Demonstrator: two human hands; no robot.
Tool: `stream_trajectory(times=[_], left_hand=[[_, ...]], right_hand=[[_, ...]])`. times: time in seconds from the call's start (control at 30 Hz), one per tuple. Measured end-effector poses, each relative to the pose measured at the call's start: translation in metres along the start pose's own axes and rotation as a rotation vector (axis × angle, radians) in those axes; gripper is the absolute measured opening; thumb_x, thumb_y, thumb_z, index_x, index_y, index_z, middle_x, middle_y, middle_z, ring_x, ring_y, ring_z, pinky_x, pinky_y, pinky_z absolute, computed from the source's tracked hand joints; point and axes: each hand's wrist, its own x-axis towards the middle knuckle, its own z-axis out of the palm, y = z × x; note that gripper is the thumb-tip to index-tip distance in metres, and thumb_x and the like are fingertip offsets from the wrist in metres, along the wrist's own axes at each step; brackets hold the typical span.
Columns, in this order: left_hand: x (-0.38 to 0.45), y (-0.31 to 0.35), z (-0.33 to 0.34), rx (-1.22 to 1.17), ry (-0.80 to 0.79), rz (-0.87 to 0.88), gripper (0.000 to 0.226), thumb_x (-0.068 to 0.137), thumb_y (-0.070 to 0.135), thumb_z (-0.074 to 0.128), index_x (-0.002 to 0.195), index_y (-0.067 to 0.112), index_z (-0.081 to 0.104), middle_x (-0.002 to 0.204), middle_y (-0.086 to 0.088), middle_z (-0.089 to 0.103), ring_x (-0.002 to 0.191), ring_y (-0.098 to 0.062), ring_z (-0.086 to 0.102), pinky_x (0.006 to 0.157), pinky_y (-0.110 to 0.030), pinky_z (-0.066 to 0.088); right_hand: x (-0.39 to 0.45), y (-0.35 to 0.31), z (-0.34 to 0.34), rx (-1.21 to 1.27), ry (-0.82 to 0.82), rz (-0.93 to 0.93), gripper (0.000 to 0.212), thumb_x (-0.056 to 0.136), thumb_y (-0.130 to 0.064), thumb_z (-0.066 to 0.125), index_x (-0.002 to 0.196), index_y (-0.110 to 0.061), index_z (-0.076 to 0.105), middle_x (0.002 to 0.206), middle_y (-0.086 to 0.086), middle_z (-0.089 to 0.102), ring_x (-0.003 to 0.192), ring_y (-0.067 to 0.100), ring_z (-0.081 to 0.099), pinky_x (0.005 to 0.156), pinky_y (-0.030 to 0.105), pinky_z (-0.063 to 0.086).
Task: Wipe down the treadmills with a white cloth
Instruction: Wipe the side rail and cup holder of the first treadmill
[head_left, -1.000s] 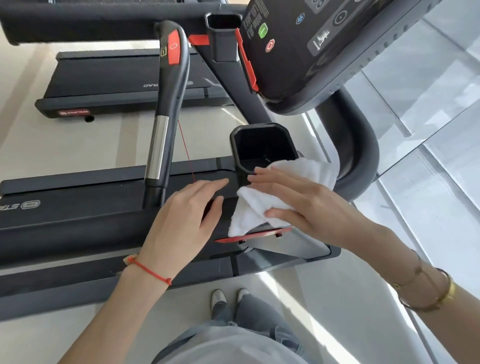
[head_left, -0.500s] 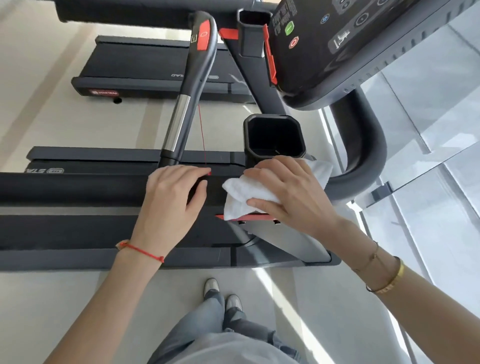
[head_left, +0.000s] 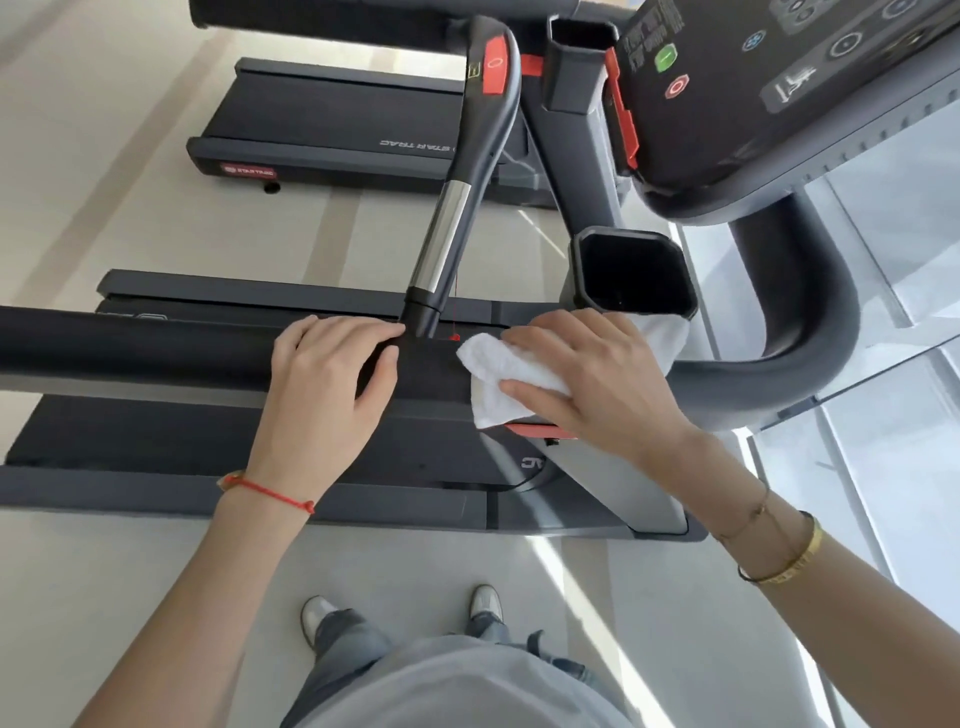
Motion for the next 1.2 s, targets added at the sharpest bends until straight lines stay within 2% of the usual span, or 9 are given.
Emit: stream_trajectory(times=[0.23, 0.37, 0.5, 0.63, 0.8, 1.0, 1.1, 1.2], left_hand=[[-0.006, -0.068, -0.037, 0.014, 0.017, -0.014, 0.02, 0.094, 0.013, 0.06, 0.111, 0.013, 0.07, 0.112, 0.001, 0.071, 0.107, -0.02, 0.064, 0.107, -0.045, 0.037], [-0.012, -0.122, -0.069, 0.021, 0.031, -0.028, 0.02, 0.094, 0.011, 0.059, 0.111, 0.011, 0.07, 0.112, 0.001, 0.071, 0.106, -0.021, 0.065, 0.103, -0.045, 0.041], [-0.023, -0.173, -0.103, 0.029, 0.068, -0.062, 0.021, 0.093, 0.008, 0.06, 0.112, 0.01, 0.069, 0.112, 0.0, 0.07, 0.106, -0.022, 0.064, 0.103, -0.041, 0.042], [-0.04, -0.219, -0.139, 0.045, 0.118, -0.113, 0.024, 0.092, 0.007, 0.058, 0.113, 0.009, 0.069, 0.113, -0.001, 0.07, 0.108, -0.022, 0.063, 0.101, -0.039, 0.043], [-0.076, -0.275, -0.184, 0.045, 0.188, -0.243, 0.023, 0.095, 0.011, 0.057, 0.115, 0.009, 0.068, 0.114, -0.002, 0.069, 0.106, -0.022, 0.063, 0.096, -0.044, 0.046], [-0.136, -0.331, -0.229, 0.1, 0.272, -0.437, 0.023, 0.096, 0.011, 0.058, 0.116, 0.009, 0.068, 0.114, -0.002, 0.069, 0.1, -0.024, 0.064, 0.09, -0.047, 0.049], [-0.164, -0.352, -0.245, 0.15, 0.321, -0.523, 0.023, 0.096, 0.012, 0.058, 0.117, 0.01, 0.067, 0.114, -0.001, 0.069, 0.102, -0.022, 0.065, 0.093, -0.04, 0.048], [-0.19, -0.371, -0.258, 0.178, 0.361, -0.63, 0.023, 0.096, 0.013, 0.058, 0.117, 0.01, 0.067, 0.114, -0.001, 0.069, 0.104, -0.022, 0.064, 0.093, -0.042, 0.049]], right_hand=[[0.07, -0.089, 0.031, 0.064, -0.041, -0.045, 0.05, 0.094, -0.06, 0.043, 0.12, -0.022, 0.064, 0.109, -0.001, 0.066, 0.087, 0.025, 0.06, 0.077, 0.042, 0.045], [0.11, -0.14, 0.05, 0.093, -0.057, -0.06, 0.049, 0.093, -0.06, 0.044, 0.121, -0.024, 0.064, 0.109, -0.003, 0.065, 0.09, 0.025, 0.061, 0.079, 0.04, 0.045], [0.148, -0.193, 0.068, 0.145, -0.025, -0.071, 0.047, 0.091, -0.058, 0.049, 0.118, -0.023, 0.065, 0.106, -0.004, 0.067, 0.087, 0.025, 0.061, 0.078, 0.04, 0.046], [0.186, -0.246, 0.086, 0.182, 0.02, -0.113, 0.045, 0.088, -0.055, 0.054, 0.118, -0.022, 0.066, 0.105, -0.004, 0.067, 0.085, 0.023, 0.06, 0.078, 0.033, 0.043], [0.231, -0.31, 0.104, 0.2, 0.093, -0.216, 0.042, 0.088, -0.049, 0.059, 0.116, -0.018, 0.067, 0.109, 0.0, 0.067, 0.09, 0.028, 0.06, 0.079, 0.037, 0.045], [0.271, -0.384, 0.121, 0.271, 0.235, -0.439, 0.038, 0.096, -0.045, 0.053, 0.118, -0.017, 0.067, 0.11, -0.001, 0.066, 0.094, 0.026, 0.059, 0.079, 0.034, 0.043], [0.288, -0.422, 0.132, 0.337, 0.187, -0.536, 0.039, 0.095, -0.046, 0.055, 0.119, -0.017, 0.066, 0.106, -0.002, 0.067, 0.09, 0.024, 0.06, 0.078, 0.033, 0.043], [0.304, -0.461, 0.145, 0.405, 0.069, -0.578, 0.042, 0.09, -0.046, 0.06, 0.121, -0.018, 0.064, 0.107, -0.003, 0.066, 0.092, 0.023, 0.06, 0.08, 0.036, 0.046]])
